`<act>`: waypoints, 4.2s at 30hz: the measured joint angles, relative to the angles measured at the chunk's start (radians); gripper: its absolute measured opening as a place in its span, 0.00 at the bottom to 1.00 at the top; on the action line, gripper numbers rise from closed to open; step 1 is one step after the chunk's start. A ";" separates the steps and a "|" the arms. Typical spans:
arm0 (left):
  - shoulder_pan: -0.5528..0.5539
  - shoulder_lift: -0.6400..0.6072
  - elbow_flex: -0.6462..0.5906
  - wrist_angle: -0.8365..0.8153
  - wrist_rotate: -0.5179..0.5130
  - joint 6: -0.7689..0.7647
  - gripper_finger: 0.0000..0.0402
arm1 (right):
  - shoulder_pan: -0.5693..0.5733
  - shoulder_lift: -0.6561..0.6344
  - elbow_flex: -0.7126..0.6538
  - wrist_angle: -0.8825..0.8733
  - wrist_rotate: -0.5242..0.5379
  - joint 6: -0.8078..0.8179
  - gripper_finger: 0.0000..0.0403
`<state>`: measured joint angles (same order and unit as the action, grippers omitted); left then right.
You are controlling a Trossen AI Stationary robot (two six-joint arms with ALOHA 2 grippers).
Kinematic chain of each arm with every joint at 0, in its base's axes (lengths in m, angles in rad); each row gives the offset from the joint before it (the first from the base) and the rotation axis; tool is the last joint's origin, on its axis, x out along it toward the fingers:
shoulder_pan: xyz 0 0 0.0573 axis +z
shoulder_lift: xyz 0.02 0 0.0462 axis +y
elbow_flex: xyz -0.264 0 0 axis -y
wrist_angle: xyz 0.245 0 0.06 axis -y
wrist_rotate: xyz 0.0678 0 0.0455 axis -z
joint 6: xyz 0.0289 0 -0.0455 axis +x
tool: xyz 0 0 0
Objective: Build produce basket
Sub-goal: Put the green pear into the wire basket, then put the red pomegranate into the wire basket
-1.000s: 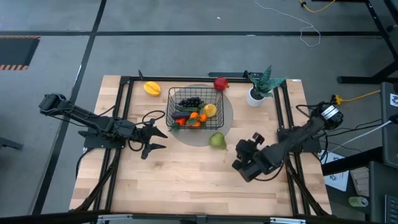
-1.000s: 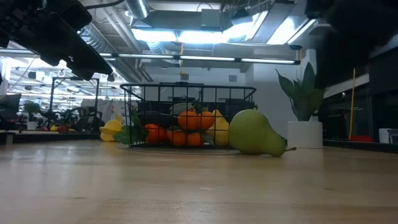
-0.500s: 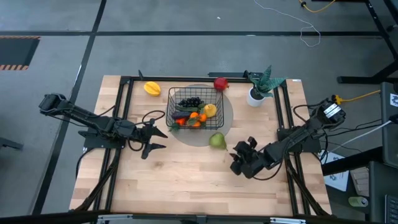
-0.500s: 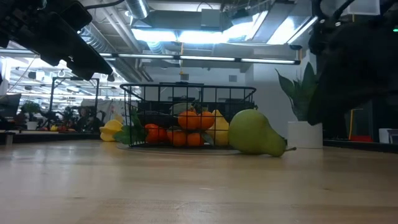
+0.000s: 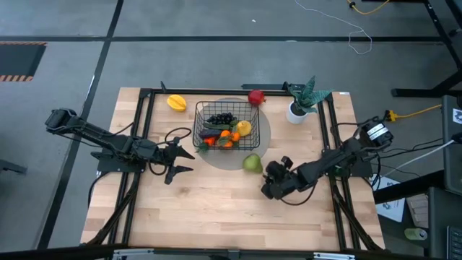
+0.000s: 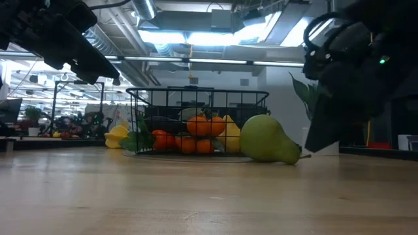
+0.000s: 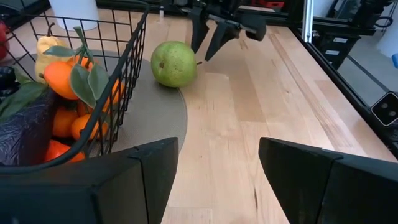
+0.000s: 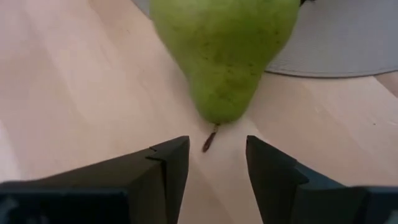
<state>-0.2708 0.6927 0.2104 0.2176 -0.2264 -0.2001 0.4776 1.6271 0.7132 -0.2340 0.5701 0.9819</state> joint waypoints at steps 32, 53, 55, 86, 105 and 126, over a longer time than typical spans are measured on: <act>0.000 0.000 0.000 0.000 0.000 0.000 0.53 | -0.042 0.076 0.000 0.032 0.022 -0.049 0.22; 0.000 0.000 0.000 0.000 0.000 0.000 0.53 | 0.002 0.076 0.085 0.046 0.062 -0.139 0.00; 0.000 0.000 0.000 -0.001 0.000 0.000 0.53 | 0.011 0.076 0.135 0.041 0.065 -0.195 0.00; 0.000 0.000 0.000 0.000 0.000 0.000 0.53 | -0.443 0.075 0.719 -0.237 0.040 -0.856 0.24; 0.000 0.000 0.000 0.023 0.000 -0.001 0.53 | -0.618 -0.005 0.718 -0.390 0.244 -0.973 0.29; 0.000 0.000 0.000 0.023 -0.053 0.150 0.53 | -1.143 0.029 0.865 -0.283 -0.358 -1.177 0.29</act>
<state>-0.2710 0.6929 0.2104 0.2401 -0.2794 -0.0498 -0.6658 1.6565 1.5780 -0.5168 0.2125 -0.1948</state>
